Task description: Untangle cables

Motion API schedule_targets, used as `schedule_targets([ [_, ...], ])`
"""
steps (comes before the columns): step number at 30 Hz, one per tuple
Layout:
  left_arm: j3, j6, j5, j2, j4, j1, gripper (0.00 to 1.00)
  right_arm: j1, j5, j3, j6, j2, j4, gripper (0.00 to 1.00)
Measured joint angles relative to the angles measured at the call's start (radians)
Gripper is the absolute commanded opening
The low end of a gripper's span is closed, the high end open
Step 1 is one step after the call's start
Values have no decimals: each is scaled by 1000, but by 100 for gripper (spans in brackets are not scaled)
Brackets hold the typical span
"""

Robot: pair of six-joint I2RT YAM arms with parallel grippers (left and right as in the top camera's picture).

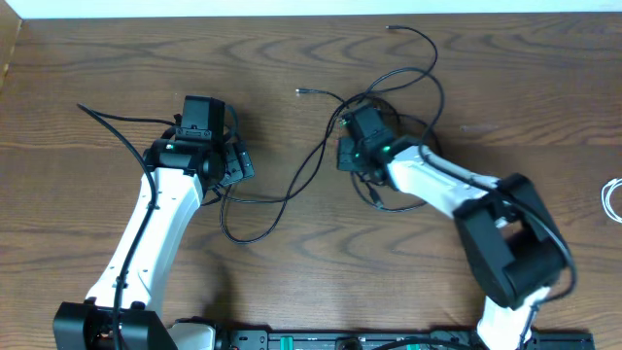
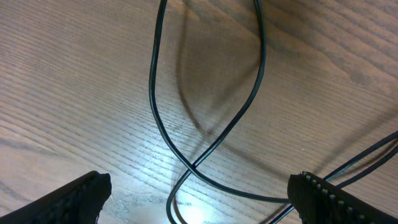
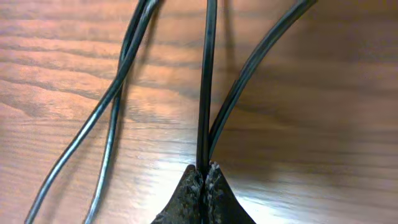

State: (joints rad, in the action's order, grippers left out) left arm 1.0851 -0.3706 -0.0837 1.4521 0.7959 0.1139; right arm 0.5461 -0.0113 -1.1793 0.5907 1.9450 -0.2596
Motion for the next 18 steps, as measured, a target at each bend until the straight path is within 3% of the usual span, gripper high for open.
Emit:
schedule_targets([
  [11,0,0,0,0,0,0,96,-228,-5,4,-233,-510,-122,1],
  [18,0,0,16,0,0,0,96,-465,-37,4,-340,-687,-125,1],
])
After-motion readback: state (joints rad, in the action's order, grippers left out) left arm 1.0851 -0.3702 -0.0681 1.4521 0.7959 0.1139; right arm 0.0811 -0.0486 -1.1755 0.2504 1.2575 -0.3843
